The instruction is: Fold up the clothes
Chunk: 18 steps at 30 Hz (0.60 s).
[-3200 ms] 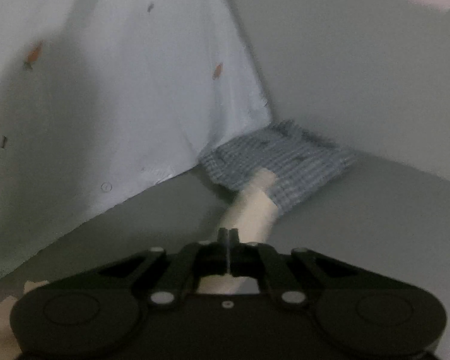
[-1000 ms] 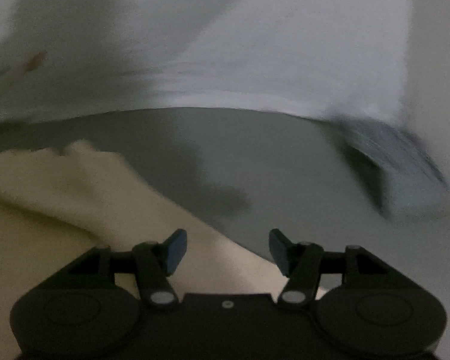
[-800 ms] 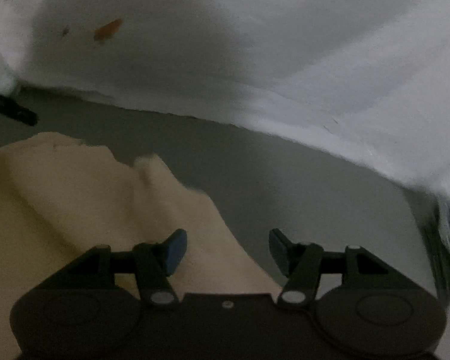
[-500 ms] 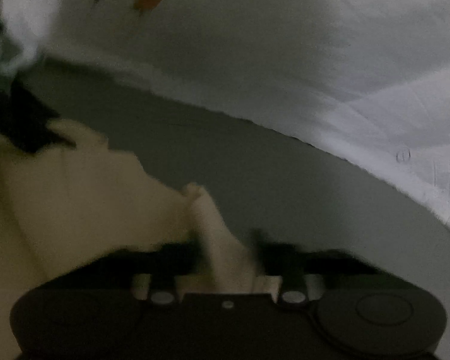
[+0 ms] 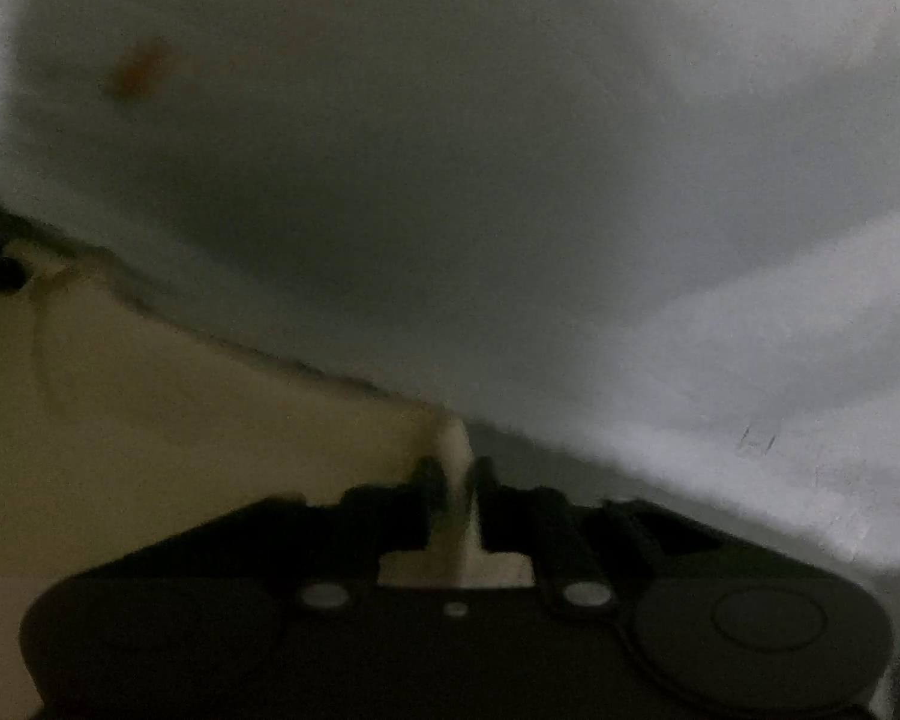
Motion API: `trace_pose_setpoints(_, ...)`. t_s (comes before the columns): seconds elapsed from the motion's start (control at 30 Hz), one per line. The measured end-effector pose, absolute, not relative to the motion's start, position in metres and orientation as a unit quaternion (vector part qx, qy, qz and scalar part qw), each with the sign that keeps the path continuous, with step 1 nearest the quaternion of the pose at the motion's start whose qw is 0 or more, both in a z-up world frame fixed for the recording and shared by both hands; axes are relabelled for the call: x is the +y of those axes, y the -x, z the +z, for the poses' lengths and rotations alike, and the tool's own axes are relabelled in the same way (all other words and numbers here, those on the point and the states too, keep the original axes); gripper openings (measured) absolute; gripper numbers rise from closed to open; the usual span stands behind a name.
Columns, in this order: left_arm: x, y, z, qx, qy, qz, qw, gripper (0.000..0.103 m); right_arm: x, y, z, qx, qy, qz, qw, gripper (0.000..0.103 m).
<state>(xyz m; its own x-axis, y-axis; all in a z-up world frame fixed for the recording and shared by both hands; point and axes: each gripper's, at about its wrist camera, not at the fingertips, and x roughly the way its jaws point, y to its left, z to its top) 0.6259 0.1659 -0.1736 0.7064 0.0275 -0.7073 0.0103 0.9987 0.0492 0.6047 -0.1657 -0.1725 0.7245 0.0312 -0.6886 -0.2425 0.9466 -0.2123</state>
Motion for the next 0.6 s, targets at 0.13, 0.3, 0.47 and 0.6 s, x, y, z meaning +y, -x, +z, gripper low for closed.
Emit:
trace_pose_setpoints(0.13, 0.174, -0.602, -0.160, 0.375, 0.003, 0.003, 0.927, 0.076, -0.191, -0.596, -0.156, 0.356, 0.088, 0.037, 0.929, 0.072)
trace_pose_setpoints(0.3, 0.184, -0.513, -0.139, 0.381, 0.049, 0.011, 0.923, 0.084, -0.238, -0.504, -0.129, 0.376, 0.002, 0.017, 0.926, 0.082)
trace_pose_setpoints(0.47, 0.176, -0.399, -0.153, 0.467, 0.074, 0.023, 0.881, 0.084, -0.255, -0.388, -0.141, 0.471, -0.037, 0.015, 0.881, 0.080)
trace_pose_setpoints(0.6, 0.161, -0.314, -0.160, 0.517, 0.110, 0.030, 0.849, 0.084, -0.260, -0.290, -0.148, 0.521, -0.054, 0.010, 0.852, 0.080)
